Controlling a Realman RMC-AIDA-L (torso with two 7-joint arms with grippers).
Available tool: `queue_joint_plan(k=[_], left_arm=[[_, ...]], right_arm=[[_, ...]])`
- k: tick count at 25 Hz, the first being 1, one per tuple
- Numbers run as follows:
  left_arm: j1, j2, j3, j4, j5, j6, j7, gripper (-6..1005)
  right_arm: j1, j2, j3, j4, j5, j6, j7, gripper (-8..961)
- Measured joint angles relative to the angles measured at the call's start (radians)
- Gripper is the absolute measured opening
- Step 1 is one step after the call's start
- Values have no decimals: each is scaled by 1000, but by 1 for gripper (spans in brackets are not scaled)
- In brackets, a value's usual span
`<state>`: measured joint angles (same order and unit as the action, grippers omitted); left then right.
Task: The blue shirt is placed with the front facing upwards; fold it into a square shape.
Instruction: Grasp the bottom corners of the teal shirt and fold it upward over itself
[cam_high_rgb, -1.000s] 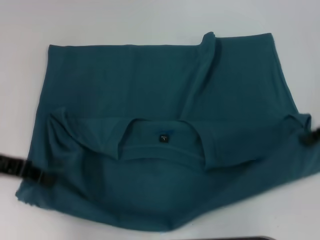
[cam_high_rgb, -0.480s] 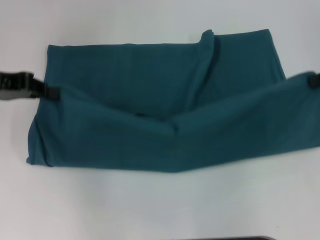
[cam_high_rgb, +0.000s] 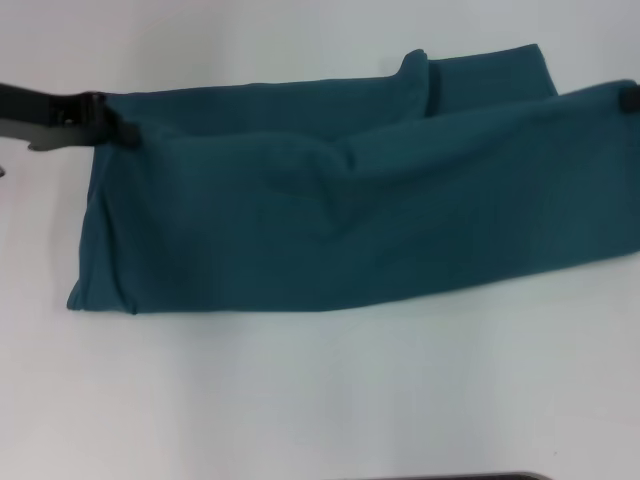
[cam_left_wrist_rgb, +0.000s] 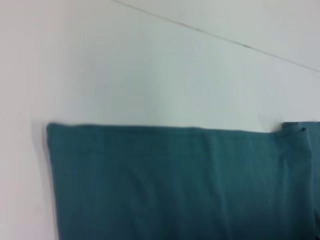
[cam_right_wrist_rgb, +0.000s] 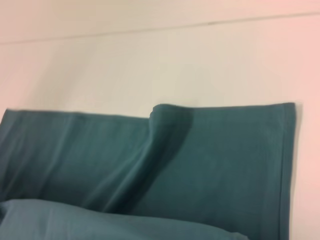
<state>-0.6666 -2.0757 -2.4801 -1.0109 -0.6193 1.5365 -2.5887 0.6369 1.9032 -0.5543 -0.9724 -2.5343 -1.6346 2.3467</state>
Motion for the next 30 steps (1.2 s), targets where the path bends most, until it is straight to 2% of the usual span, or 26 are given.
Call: queue_joint_plan(k=[6, 11, 14, 24, 30], left_arm=[[-13, -11, 8, -3, 2, -65, -26, 3], [-20, -5, 7, -10, -5, -111, -40, 4], [-35, -3, 11, 13, -6, -165, -39, 3], [-22, -17, 70, 102, -1, -365, -37, 4], [-6, -29, 70, 101, -7, -419, -27, 3]], right_arm=[[5, 4, 7, -7, 59, 38, 5, 41], [3, 5, 9, -23, 134, 88, 10, 41], [3, 14, 3, -12, 139, 139, 10, 42], [-6, 102, -37, 12, 130, 334, -32, 42], [-16, 116, -53, 38, 130, 399, -49, 43]])
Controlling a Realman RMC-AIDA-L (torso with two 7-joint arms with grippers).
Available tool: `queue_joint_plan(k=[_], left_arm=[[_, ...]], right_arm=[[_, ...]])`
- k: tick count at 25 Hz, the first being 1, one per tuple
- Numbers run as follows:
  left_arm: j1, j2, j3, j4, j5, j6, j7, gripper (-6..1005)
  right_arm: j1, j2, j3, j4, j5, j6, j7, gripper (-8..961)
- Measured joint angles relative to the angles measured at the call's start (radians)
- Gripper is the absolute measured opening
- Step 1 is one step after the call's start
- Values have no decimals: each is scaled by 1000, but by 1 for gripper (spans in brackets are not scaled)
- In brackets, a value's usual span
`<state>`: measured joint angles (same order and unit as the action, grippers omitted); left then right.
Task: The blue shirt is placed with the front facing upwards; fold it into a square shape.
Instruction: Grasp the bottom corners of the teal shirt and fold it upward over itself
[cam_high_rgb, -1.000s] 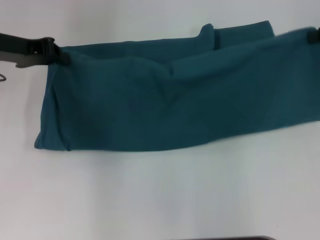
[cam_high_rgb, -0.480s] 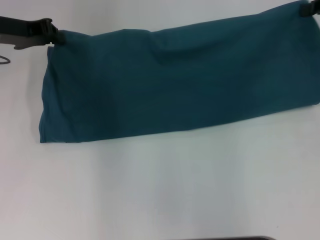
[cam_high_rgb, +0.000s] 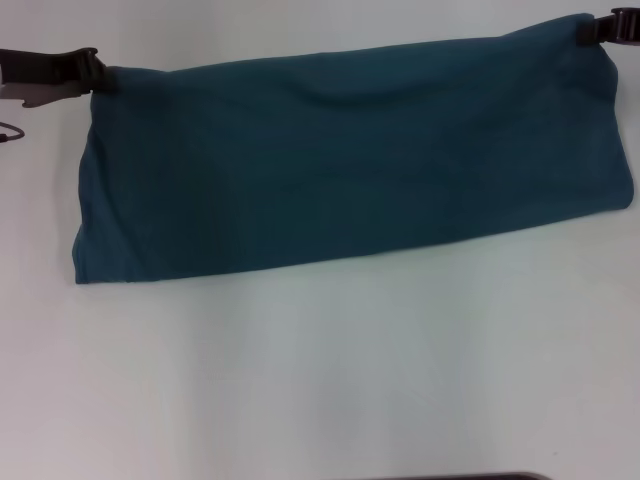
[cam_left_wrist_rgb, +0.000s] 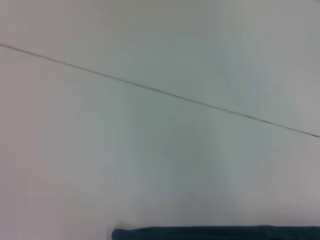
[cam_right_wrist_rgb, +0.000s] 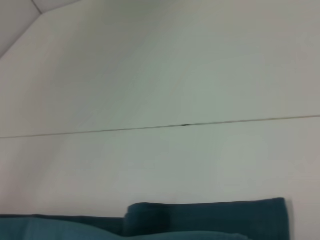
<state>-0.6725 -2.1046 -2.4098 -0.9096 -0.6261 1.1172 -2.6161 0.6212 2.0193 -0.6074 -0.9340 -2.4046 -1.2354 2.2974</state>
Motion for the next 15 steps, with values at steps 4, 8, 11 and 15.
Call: queue_joint_plan(k=[4, 8, 11, 15], left_arm=[[0, -12, 2, 2, 0, -25, 7, 3], [-8, -17, 7, 2, 5, -41, 7, 4], [-9, -17, 8, -4, 3, -44, 2, 4], [-13, -16, 8, -4, 3, -52, 2, 4]], right_arm=[[-2, 1, -6, 20, 0, 45, -1, 43], [0, 3, -23, 23, 0, 93, -2, 43], [8, 11, -46, 21, 0, 129, -2, 43], [16, 14, -87, 21, 2, 179, 0, 44]])
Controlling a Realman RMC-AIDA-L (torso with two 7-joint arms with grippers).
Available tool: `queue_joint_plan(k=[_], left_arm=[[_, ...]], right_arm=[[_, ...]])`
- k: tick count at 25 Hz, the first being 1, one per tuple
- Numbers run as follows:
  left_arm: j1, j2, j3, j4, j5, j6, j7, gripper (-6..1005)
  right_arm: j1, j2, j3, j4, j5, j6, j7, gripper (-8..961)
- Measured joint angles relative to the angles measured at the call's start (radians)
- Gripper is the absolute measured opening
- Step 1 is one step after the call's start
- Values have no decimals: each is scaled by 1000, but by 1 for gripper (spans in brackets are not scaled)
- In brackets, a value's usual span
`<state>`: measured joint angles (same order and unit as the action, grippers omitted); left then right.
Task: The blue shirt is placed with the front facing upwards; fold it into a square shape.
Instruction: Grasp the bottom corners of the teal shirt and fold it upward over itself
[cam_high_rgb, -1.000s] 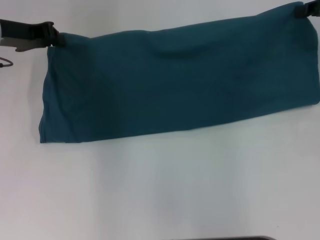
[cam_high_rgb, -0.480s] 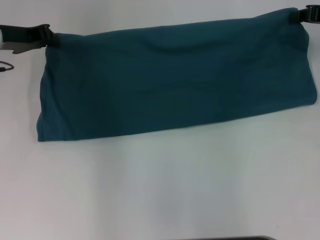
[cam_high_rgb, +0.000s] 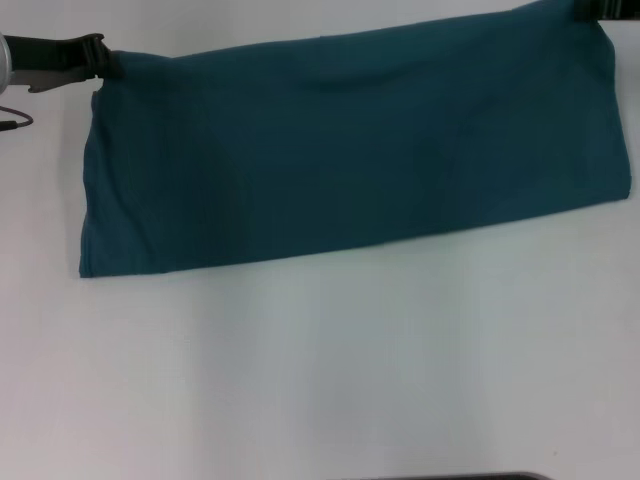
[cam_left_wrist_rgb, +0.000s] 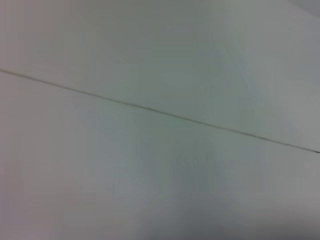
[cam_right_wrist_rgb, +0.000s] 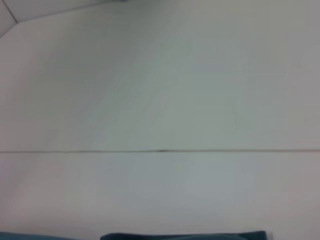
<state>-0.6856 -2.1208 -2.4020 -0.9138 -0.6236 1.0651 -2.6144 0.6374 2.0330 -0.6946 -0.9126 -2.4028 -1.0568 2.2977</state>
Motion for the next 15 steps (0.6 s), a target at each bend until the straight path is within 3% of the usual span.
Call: queue_joint_plan(k=[9, 15], left_arm=[[-10, -3, 3, 16, 5, -17, 3, 14], [-8, 4, 2, 31, 27, -18, -47, 56]], right_arm=[[10, 7, -64, 48, 0, 69, 2, 44], [10, -5, -65, 54, -1, 71, 18, 45]])
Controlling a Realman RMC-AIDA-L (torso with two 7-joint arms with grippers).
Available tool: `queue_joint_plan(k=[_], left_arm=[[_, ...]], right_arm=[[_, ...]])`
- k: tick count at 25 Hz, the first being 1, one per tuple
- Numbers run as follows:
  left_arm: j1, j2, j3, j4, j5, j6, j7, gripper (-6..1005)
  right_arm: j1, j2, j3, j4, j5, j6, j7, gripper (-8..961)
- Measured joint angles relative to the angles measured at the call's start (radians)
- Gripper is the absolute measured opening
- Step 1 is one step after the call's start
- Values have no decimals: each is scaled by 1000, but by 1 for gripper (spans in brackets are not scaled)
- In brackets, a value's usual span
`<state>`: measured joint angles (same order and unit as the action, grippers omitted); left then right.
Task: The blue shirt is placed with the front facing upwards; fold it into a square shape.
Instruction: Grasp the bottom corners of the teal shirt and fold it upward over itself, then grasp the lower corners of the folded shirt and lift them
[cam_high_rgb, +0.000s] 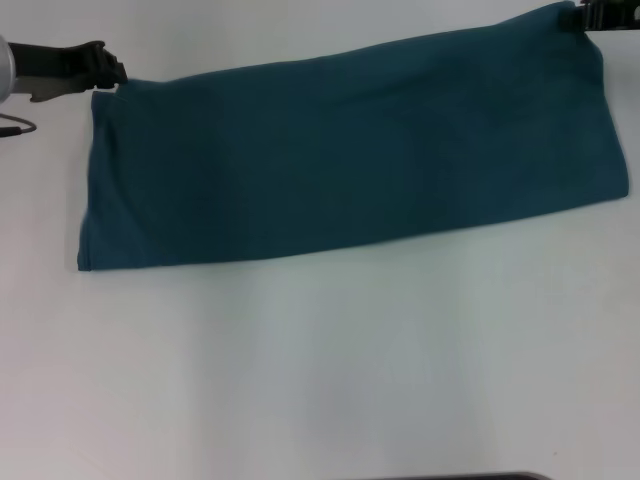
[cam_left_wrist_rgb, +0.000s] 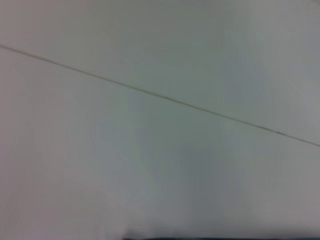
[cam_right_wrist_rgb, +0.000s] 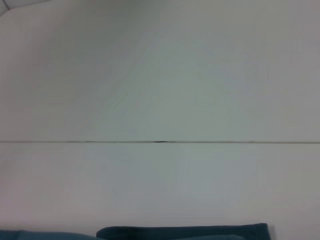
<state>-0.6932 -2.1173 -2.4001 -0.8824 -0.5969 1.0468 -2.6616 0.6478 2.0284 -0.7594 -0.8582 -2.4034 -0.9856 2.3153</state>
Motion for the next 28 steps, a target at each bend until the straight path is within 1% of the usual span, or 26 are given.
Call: queue_joint_plan(k=[5, 7, 9, 11, 14, 16, 18, 20, 24, 28], left_arm=[[21, -5, -5, -28, 1, 7, -5, 152], [27, -6, -7, -44, -2, 17, -5, 191], [35, -7, -8, -63, -7, 28, -5, 229], [46, -10, -8, -83, -17, 42, -5, 324], [66, -17, -6, -115, -49, 65, 6, 467], [81, -20, -6, -136, -82, 89, 31, 480], [103, -19, -17, -150, -151, 146, 86, 493], [128, -9, -36, -156, -242, 223, 148, 506], [189, 11, -102, -143, -427, 402, 268, 504], [239, 14, -152, -119, -535, 544, 361, 497]], right_arm=[[0, -9, 3, -1, 0, -4, 5, 45], [0, -14, 4, -3, -1, -16, 6, 101], [0, -25, 4, -5, 2, -48, 6, 156], [0, -39, 9, -9, 20, -96, 4, 212], [-12, -46, 11, -11, 75, -134, -26, 452], [-23, -47, 17, -11, 124, -162, -66, 546], [-41, -47, 37, -12, 192, -221, -137, 641], [-67, -46, 71, -11, 277, -301, -228, 733], [-146, -31, 158, -1, 463, -469, -426, 915], [-220, -17, 209, 39, 580, -545, -538, 916]])
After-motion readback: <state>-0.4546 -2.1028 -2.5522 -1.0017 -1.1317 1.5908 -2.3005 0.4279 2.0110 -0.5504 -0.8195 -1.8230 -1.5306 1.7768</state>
